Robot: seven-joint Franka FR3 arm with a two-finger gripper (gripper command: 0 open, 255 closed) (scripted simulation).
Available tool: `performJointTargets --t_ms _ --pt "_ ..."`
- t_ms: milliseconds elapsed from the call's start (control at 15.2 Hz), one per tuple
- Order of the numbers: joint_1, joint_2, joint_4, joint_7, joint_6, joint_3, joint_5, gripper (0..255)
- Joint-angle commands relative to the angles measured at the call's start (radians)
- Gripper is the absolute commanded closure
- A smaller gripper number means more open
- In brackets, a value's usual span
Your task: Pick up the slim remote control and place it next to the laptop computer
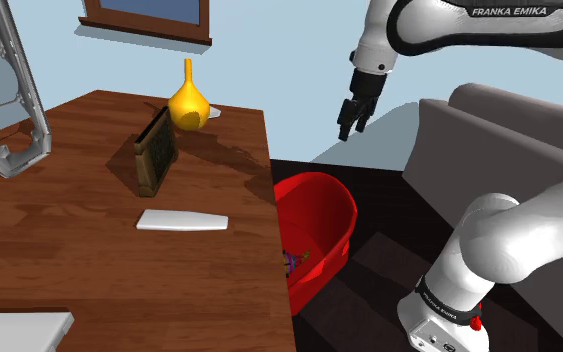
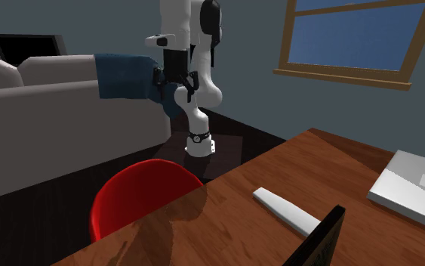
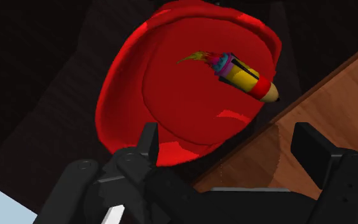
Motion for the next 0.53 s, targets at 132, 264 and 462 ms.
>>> performJointTargets --t_ms 132,264,462 --pt "0.038 0.126 0.031 -0.033 0.094 0.021 0.017 0" --pt "0.056 0.187 0.052 -0.049 0.133 0.033 0.024 0" --pt "0.082 0.279 0.090 -0.073 0.185 0.052 0.032 0"
